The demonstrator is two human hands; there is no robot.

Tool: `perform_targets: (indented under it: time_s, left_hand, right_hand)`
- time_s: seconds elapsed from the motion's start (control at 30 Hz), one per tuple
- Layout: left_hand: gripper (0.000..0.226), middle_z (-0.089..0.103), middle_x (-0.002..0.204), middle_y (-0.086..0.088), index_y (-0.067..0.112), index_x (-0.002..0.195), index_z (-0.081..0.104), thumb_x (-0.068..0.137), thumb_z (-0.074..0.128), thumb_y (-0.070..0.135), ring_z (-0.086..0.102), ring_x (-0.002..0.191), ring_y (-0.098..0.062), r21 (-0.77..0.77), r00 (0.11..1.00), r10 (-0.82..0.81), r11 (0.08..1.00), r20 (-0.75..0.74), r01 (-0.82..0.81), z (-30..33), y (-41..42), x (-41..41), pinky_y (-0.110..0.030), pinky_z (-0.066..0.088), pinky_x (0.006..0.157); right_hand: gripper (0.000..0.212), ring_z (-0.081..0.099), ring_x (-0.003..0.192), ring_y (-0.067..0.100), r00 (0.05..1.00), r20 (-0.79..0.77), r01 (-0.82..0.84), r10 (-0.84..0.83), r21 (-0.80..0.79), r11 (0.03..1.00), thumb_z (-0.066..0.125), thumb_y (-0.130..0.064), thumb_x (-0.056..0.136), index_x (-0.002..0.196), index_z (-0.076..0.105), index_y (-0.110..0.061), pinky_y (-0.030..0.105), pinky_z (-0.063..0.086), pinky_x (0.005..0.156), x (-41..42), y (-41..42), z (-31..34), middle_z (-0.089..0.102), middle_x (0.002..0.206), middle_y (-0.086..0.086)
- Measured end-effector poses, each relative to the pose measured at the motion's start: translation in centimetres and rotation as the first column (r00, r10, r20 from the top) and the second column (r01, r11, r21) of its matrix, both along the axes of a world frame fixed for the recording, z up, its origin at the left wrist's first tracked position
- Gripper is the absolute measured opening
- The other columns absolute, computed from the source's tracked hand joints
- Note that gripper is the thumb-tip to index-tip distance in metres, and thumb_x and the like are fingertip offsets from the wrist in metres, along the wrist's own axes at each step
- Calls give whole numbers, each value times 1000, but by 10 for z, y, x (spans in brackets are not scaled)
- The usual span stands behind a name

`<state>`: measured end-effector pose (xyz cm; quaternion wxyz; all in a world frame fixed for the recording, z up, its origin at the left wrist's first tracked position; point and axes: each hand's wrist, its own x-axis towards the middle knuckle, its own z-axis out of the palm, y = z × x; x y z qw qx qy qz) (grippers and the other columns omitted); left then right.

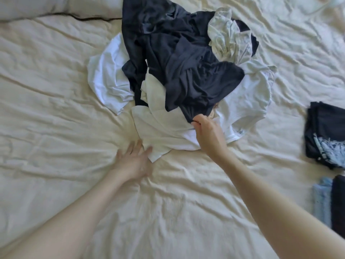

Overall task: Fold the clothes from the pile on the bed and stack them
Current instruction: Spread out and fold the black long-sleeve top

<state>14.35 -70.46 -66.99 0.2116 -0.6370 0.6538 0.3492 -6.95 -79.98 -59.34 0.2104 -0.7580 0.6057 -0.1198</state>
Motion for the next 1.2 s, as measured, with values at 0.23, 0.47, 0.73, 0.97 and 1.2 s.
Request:
perform_targets:
  time_s: [0.23, 0.47, 0.73, 0.97, 1.2]
  left_hand:
    - [65, 28, 153, -10, 14, 146, 30, 89, 61, 16, 24, 142, -20, -92, 770, 415, 851, -484, -516, 79, 68, -19, -23, 20, 109]
    - [60, 27, 151, 12, 31, 143, 33, 91, 59, 16, 23, 135, 3, -337, 718, 133, 815, -684, -472, 242, 57, -15, -9, 18, 106]
    - [66, 27, 141, 32, 47, 141, 23, 94, 52, 11, 36, 118, 16, -418, 621, -160, 859, -767, -295, 433, 39, -21, 5, 22, 93]
    - [36, 61, 118, 15, 32, 124, 55, 89, 62, 28, 53, 110, 6, -475, 585, -233, 826, -777, -302, 507, 38, -45, -5, 40, 86]
    - [18, 67, 83, 18, 33, 90, 60, 80, 64, 47, 64, 79, -1, -499, 457, -243, 621, -856, -605, 541, 55, -83, -13, 50, 70]
  right_hand:
    - [11, 51, 69, 14, 937, 319, 68, -142, 231, 971, 52, -10, 94, 88, 58, -16, 15, 38, 61, 4, 90, 80, 58, 73, -5]
    - [29, 43, 55, 7, 913, 382, 24, -142, 298, 954, 53, -18, 94, 74, 57, -39, 18, 32, 54, 2, 103, 216, 51, 62, -6]
    - [24, 50, 60, -13, 898, 436, -110, 49, 115, 987, 55, -10, 93, 78, 61, -27, 2, 36, 58, -1, 118, 422, 58, 67, -19]
    - [18, 57, 71, -3, 823, 554, -63, 123, -127, 990, 55, -12, 93, 81, 64, -22, 8, 41, 65, -24, 138, 532, 65, 74, -16]
    - [15, 63, 66, 2, 762, 623, -81, 178, -181, 980, 61, -14, 91, 79, 68, -21, 14, 49, 59, -27, 143, 572, 67, 68, -12]
